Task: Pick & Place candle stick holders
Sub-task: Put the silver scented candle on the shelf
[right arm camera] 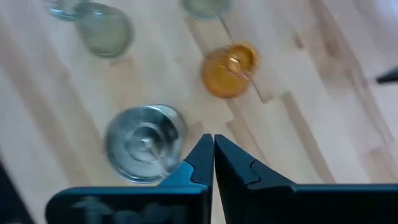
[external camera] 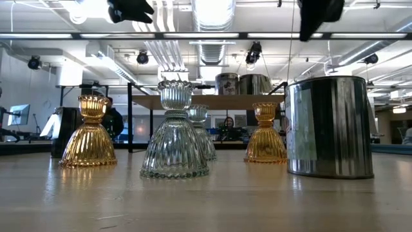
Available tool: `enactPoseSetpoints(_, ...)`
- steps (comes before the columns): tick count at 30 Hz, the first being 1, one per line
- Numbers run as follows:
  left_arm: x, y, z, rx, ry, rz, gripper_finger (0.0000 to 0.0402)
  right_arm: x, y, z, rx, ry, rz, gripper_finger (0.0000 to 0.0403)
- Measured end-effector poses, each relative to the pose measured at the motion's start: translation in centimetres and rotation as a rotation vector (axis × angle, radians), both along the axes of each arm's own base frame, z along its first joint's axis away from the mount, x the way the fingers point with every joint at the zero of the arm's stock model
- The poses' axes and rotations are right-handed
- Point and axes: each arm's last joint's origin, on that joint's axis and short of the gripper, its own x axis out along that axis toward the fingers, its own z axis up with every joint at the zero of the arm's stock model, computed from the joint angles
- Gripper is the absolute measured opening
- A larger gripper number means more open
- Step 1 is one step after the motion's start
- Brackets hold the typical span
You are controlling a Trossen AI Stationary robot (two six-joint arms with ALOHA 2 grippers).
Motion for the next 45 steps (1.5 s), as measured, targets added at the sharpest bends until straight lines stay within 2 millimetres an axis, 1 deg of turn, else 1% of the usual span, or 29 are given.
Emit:
enactPoseSetpoints(2, -0.1, 0.0, -0.1, -0.001, 0.016, -0.002, 0.0202, 0.3, 0.1, 0.7, 0.024, -0.013, 0.032, 0.0018)
enactPoseSetpoints(5, -0.1, 0.0, -0.3, 0.006, 0.034, -0.001, 0.0202, 0.4, 0.0, 1.4, 0.069, -0.026, 0.033, 0.0047)
enactPoseSetpoints(11, -0.2, 0.0, -0.3, 0.03, 0.048, 0.008, 0.0202, 0.5, -0.4, 1.3, 0.178, 0.013, 0.015, 0.0131)
enactPoseSetpoints(16, -0.2, 0.0, -0.3, 0.031, 0.048, 0.008, 0.0202, 0.8, -1.0, 1.1, 0.348, 0.066, -0.028, 0.021)
enactPoseSetpoints(20, -0.2, 0.0, -0.3, 0.031, 0.048, 0.008, 0.0202, 1.1, -1.3, 0.9, 0.352, 0.07, -0.04, 0.025)
enactPoseSetpoints(24, -0.2, 0.0, -0.3, 0.033, 0.048, 0.01, 0.0202, 1.6, -1.3, 0.9, 0.341, 0.019, -0.006, 0.0268)
enactPoseSetpoints(27, -0.2, 0.0, -0.3, 0.034, 0.049, 0.012, 0.0202, 1.9, -1.7, 0.9, 0.352, 0.007, -0.022, 0.028)
enactPoseSetpoints(31, -0.2, 0.0, -0.3, 0.034, 0.049, 0.012, 0.0202, 1.9, -2.1, 0.9, 0.287, -0.009, -0.046, 0.0299)
enactPoseSetpoints(33, -0.2, 0.0, -0.3, 0.034, 0.049, 0.012, 0.0202, 1.9, -2.1, 0.9, 0.281, -0.01, -0.038, 0.0304)
enactPoseSetpoints(39, -0.2, 0.1, -0.3, 0.041, 0.052, 0.023, 0.0202, 2.3, -2.0, 1.0, 0.279, -0.053, 0.006, 0.0311)
enactPoseSetpoints(42, -0.2, 0.1, -0.3, 0.042, 0.053, 0.026, 0.0202, 2.5, -2.2, 1.1, 0.257, -0.068, 0.048, 0.0307)
enactPoseSetpoints(45, -0.2, 0.1, -0.3, 0.043, 0.053, 0.029, 0.0202, 2.6, -2.2, 1.1, 0.259, -0.077, 0.046, 0.03)
